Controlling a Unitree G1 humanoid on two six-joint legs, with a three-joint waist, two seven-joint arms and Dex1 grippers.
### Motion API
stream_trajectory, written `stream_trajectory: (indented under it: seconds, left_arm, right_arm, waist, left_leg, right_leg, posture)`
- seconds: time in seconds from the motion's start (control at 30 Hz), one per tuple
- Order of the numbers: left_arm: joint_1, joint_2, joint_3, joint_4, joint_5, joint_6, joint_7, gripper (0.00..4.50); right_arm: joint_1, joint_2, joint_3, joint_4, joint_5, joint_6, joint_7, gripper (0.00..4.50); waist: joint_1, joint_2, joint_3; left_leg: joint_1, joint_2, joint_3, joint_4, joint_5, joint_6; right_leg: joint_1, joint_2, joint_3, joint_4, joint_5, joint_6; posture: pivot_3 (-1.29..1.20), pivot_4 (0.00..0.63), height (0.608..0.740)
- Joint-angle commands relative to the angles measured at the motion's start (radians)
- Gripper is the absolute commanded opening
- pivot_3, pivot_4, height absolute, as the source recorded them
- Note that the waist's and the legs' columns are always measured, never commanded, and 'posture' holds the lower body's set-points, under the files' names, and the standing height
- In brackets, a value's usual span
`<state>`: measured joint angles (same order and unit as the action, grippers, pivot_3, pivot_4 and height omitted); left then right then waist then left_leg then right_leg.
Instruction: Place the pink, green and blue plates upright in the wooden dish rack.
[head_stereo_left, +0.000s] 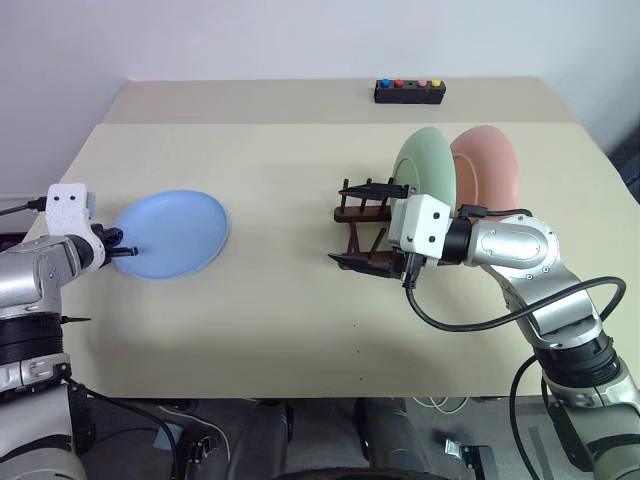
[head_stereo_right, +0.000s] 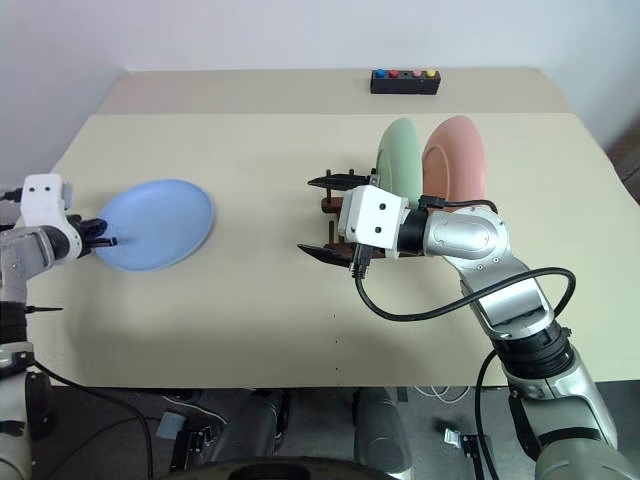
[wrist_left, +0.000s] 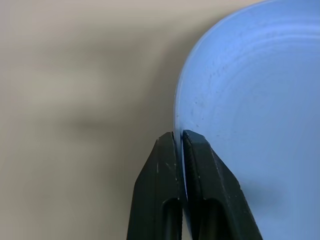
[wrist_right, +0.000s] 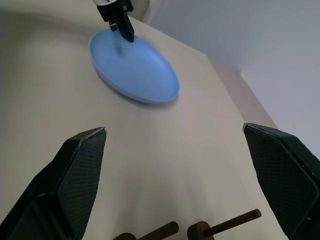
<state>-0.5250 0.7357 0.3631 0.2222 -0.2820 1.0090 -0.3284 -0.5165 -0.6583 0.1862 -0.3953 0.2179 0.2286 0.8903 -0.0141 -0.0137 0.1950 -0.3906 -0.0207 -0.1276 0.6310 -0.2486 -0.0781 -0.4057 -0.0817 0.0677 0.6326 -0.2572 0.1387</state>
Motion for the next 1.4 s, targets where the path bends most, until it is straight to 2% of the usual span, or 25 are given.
stream_trajectory:
  seconds: [0.03,0.13,0.33,0.43,0.67,0.87,1.1,1.2,1.4]
  left_arm:
    - [-0.049,-0.027,0.063,-0.085,-0.035,-0.059,0.022,0.07]
    - [-0.117,-0.061,0.082,-0.137,-0.05,-0.105,0.055,0.07]
    - [-0.28,-0.135,-0.006,-0.203,-0.011,-0.225,0.121,0.07]
    - [-0.343,-0.193,-0.066,-0.274,-0.02,-0.245,0.127,0.07]
    - [-0.411,-0.287,-0.204,-0.403,0.025,-0.22,0.167,0.07]
    - [-0.47,-0.359,-0.237,-0.497,-0.013,-0.141,0.178,0.07]
    - [-0.488,-0.374,-0.242,-0.543,-0.036,-0.07,0.161,0.07]
    - [-0.488,-0.379,-0.247,-0.559,-0.047,-0.052,0.155,0.0]
    - [-0.482,-0.378,-0.249,-0.568,-0.052,-0.04,0.152,0.0]
  right_arm:
    - [-0.007,0.001,-0.029,-0.018,-0.005,-0.024,-0.005,4.5]
    - [-0.029,0.005,-0.024,0.0,-0.033,-0.04,-0.015,4.5]
    - [-0.089,0.024,0.002,0.057,-0.137,-0.097,-0.056,4.5]
    - [-0.131,0.034,0.026,0.119,-0.246,-0.153,-0.112,4.5]
    - [-0.209,0.096,0.059,0.181,-0.378,-0.226,-0.196,4.5]
    - [-0.236,0.126,0.104,0.21,-0.481,-0.284,-0.228,4.5]
    - [-0.246,0.14,0.119,0.274,-0.549,-0.334,-0.25,4.5]
    - [-0.248,0.135,0.126,0.3,-0.584,-0.354,-0.256,3.59]
    - [-0.243,0.137,0.12,0.318,-0.62,-0.375,-0.266,0.47]
  waist:
    - [-0.001,0.0,0.0]
    - [0.001,-0.004,0.001]
    - [-0.002,-0.005,0.001]
    - [-0.003,-0.005,0.001]
    - [-0.012,-0.005,0.001]
    - [-0.009,-0.005,0.001]
    - [-0.009,-0.005,0.001]
    - [-0.008,-0.005,0.001]
    - [-0.008,-0.005,0.001]
  left_leg:
    - [0.0,0.0,0.0,0.0,0.0,0.0]
    - [0.0,0.0,-0.001,0.0,0.0,0.0]
    - [-0.001,0.0,-0.001,0.0,0.001,-0.001]
    - [-0.001,0.0,-0.001,-0.001,0.001,-0.001]
    - [-0.001,0.0,-0.001,-0.001,0.001,-0.001]
    - [-0.002,0.0,-0.001,-0.001,0.001,-0.001]
    - [-0.001,0.0,-0.001,-0.001,0.001,-0.002]
    - [-0.002,0.0,-0.001,-0.001,0.001,-0.002]
    - [-0.001,0.0,-0.001,-0.001,0.001,-0.002]
  right_leg:
    - [0.0,0.0,0.0,0.0,0.0,0.0]
    - [0.0,0.0,-0.001,0.0,0.0,0.0]
    - [0.0,0.0,-0.001,0.0,0.0,0.0]
    - [-0.001,0.0,-0.001,-0.001,0.0,0.0]
    - [-0.002,0.0,-0.001,0.0,0.0,0.0]
    - [-0.002,0.0,-0.001,0.0,0.0,0.0]
    - [-0.002,0.0,-0.001,0.0,0.0,0.0]
    - [-0.002,0.0,-0.001,0.0,0.0,0.0]
    - [-0.002,0.0,-0.001,0.0,0.0,0.0]
  posture:
    - [0.0,0.15,0.74]
    - [0.0,0.15,0.74]
    - [0.0,0.15,0.74]
    - [0.0,0.15,0.74]
    - [0.0,0.15,0.74]
    - [0.0,0.15,0.74]
    - [0.0,0.15,0.74]
    - [0.0,0.15,0.74]
    - [0.0,0.15,0.74]
